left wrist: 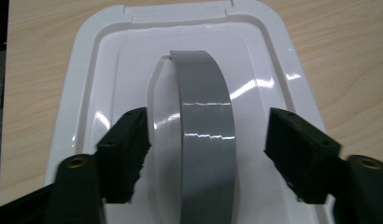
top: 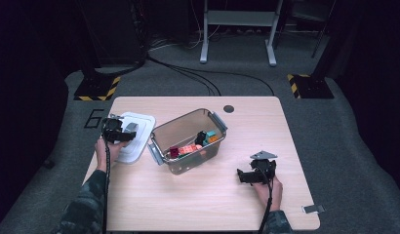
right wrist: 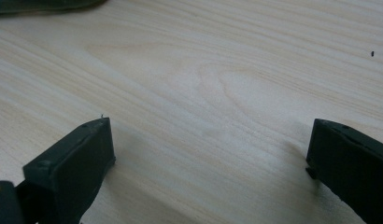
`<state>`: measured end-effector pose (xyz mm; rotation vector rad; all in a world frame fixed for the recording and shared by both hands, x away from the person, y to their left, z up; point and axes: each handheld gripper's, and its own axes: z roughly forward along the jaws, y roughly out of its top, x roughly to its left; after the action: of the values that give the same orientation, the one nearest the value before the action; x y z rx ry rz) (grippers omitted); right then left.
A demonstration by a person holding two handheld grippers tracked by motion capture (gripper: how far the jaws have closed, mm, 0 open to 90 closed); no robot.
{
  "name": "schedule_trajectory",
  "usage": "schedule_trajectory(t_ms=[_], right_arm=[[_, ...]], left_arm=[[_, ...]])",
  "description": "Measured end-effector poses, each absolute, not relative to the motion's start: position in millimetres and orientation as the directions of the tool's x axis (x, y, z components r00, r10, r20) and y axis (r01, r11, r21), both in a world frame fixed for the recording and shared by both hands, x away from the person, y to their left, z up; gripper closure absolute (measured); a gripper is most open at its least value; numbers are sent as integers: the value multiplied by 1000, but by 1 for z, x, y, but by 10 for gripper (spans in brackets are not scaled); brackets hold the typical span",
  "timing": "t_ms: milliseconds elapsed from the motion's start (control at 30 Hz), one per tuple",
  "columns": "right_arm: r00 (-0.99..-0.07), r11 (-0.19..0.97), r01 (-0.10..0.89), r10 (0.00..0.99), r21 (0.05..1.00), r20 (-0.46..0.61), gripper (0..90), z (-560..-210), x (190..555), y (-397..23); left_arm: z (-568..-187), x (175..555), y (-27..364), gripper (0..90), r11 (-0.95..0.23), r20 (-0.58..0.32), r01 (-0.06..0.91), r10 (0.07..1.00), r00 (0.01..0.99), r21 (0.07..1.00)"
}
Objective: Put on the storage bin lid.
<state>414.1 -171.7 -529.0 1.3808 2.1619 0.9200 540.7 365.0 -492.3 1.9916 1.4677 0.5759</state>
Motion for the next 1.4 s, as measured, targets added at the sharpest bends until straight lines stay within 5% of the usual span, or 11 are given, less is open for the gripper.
schedule_trajectory(t_ms=[200, 733, 1400], right_arm=[[-425, 292, 633, 905, 717, 6, 1, -529, 414, -172], [-426, 293, 632, 905, 718, 6, 6, -529, 414, -172], [-425, 290, 633, 905, 718, 9, 8, -529, 413, -172]], left_arm=[[-495, 541, 371, 663, -191, -28, 699, 957, 289, 689], [-468, 513, 379, 671, -161, -80, 644, 941, 328, 748], [-406, 496, 391, 672, -219, -39, 579, 916, 399, 786]])
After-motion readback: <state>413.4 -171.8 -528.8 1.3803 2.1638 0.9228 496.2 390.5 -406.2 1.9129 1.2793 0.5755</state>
